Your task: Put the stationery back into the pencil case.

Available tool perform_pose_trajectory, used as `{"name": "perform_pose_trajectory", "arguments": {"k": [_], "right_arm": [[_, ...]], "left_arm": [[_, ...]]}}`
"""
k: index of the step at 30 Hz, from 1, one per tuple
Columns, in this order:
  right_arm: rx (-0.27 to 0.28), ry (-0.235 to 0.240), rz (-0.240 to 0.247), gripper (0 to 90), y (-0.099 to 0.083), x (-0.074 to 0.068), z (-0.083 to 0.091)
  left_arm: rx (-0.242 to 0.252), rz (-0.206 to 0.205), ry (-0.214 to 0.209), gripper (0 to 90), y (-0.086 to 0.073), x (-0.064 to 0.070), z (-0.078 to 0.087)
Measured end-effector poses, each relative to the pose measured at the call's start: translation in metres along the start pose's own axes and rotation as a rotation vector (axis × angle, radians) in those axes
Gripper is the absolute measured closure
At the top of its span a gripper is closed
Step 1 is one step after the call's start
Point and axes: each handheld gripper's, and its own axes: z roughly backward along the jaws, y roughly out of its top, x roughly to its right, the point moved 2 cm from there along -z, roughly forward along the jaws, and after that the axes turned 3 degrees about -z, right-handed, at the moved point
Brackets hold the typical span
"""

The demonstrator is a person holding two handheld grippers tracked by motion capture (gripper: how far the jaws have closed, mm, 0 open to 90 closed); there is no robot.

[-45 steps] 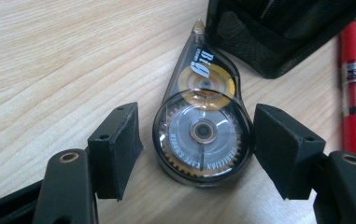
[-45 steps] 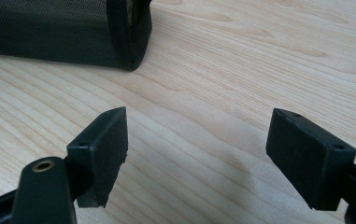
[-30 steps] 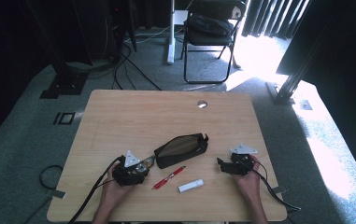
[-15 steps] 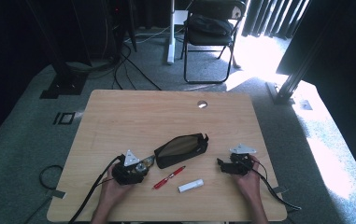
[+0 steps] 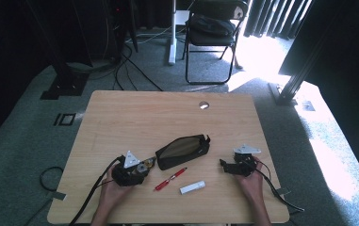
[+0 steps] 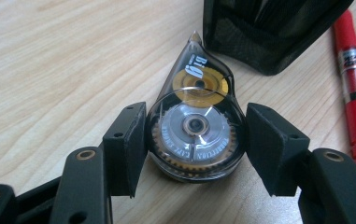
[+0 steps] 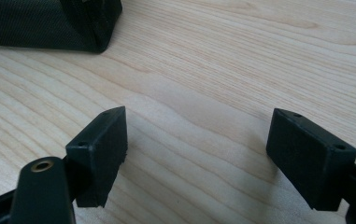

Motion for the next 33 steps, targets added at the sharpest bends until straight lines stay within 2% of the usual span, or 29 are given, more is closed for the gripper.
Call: {"name": "perform_pose_trajectory", "arguments": {"k": [15,17,20,33], "right_arm": [[0.000,0.000,0.001,20.4,0.000,0.000,0.000],[0.000,0.001,0.001,20.4,0.000,0.000,0.000],[0.000,0.001,0.001,20.4,0.000,0.000,0.000],[0.000,0.001,0.001,20.4,0.000,0.000,0.000]], "left_arm": [[0.069,0.004,0.004,41.6,0.008,-0.005,0.019],[0.059,0.002,-0.003,41.6,0.008,-0.005,0.019],[0.018,-0.004,-0.016,41.5,0.004,-0.006,0.011],[-0.048,0.010,-0.006,41.4,-0.008,-0.012,0.002]]}}
